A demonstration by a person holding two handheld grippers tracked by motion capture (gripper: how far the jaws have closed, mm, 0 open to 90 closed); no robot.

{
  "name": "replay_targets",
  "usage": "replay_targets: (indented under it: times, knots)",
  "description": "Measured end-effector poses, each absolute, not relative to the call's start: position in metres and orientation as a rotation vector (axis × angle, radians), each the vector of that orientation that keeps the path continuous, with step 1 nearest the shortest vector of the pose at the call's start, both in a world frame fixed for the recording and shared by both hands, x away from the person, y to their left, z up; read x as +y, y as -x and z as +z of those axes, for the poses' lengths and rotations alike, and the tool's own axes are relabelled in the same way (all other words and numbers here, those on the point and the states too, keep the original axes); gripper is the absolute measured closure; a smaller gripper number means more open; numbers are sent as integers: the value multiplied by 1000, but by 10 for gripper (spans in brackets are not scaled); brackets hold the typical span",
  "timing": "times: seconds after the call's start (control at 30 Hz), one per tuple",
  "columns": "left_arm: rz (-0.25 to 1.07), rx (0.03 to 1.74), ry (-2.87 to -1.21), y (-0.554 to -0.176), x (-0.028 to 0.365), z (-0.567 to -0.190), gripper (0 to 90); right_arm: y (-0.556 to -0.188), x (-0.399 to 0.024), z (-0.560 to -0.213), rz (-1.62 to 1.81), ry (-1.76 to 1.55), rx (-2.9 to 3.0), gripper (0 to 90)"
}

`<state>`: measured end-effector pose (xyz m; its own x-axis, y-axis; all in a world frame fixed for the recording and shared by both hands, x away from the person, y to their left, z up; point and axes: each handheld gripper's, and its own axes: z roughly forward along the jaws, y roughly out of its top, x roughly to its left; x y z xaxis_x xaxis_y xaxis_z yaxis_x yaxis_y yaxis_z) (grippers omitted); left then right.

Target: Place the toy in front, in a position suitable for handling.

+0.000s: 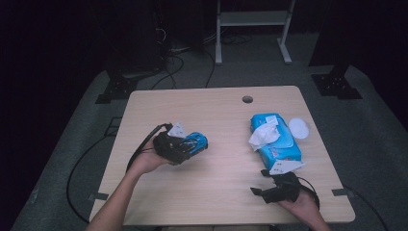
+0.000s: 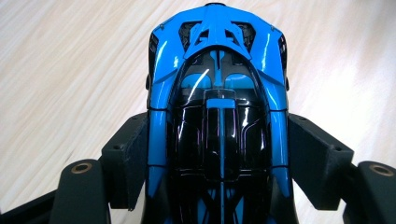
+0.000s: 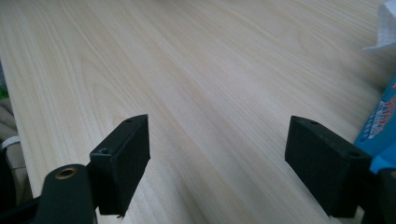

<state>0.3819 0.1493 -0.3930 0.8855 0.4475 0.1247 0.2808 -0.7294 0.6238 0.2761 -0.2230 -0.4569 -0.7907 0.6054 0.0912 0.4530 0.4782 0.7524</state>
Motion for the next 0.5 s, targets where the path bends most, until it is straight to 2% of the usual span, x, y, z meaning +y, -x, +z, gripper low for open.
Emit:
replay_targets:
  times: [0.23, 0.5]
  knots:
    - [295, 401, -2503, -372, 103, -408, 284, -278, -227, -456, 1217, -937, 2511, 214]
    - [247, 365, -2530, -366, 81, -423, 284, -278, -226, -457, 1196, -942, 2515, 217]
